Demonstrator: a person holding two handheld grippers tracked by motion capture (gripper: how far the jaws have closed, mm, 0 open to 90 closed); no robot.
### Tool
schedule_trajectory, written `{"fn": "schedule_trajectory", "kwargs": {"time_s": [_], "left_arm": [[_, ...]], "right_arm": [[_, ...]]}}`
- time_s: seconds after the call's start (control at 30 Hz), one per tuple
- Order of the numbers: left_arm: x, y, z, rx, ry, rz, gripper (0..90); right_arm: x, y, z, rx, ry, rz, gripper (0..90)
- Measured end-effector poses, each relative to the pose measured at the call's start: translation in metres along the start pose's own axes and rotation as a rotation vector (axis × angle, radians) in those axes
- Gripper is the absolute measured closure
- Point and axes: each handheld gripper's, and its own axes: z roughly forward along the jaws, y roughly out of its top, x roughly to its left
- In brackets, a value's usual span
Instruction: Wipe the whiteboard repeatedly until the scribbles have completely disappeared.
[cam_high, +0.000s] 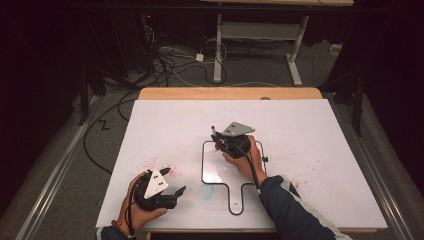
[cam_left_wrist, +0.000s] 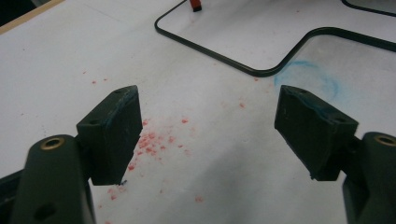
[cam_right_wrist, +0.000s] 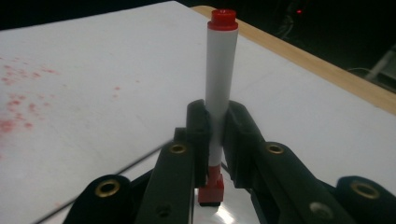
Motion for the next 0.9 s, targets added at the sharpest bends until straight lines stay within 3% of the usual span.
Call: {"fn": "schedule_trajectory", "kwargs": {"time_s": [0.1, 0.17, 0.23, 0.37, 0.47, 0.63, 0.7, 0.77, 0.9], "left_arm": [[0.001, -0.001, -0.001, -0.001, 0.001, -0.006, 22.2], [0.002, -0.001, -0.001, -0.001, 0.001, -0.009, 22.1], [0.001, -0.001, -0.001, 0.0, -0.001, -0.003, 22.1], [0.0, 0.0, 0.0, -0.001, -0.003, 0.0, 22.2], [0.0, 0.0, 0.0, -0.002, -0.003, -0.001, 22.1], [0.0, 0.0, -0.001, -0.002, -0.002, -0.004, 22.2], [0.001, -0.001, -0.001, -0.002, -0.002, -0.003, 22.2], [0.001, -0.001, -0.001, -0.002, -0.001, -0.004, 22.2], [0.001, -0.001, -0.002, -0.005, -0.002, -0.002, 22.2]], "right_arm": [[0.005, 0.002, 0.002, 0.003, 0.011, -0.017, 81.9], [0.003, 0.003, 0.003, 0.016, -0.021, -0.045, 81.9], [-0.007, 0.003, 0.004, 0.033, -0.085, -0.044, 82.0], [-0.007, 0.002, 0.004, 0.028, -0.077, -0.027, 81.9], [0.007, 0.006, 0.007, 0.013, -0.001, -0.033, 81.9], [0.018, 0.009, 0.01, 0.008, 0.055, -0.031, 82.0], [0.019, 0.009, 0.009, 0.011, 0.052, -0.036, 82.0], [0.014, 0.009, 0.009, 0.02, 0.02, -0.042, 82.0], [-0.003, 0.006, 0.006, 0.033, -0.038, -0.014, 82.0]]}}
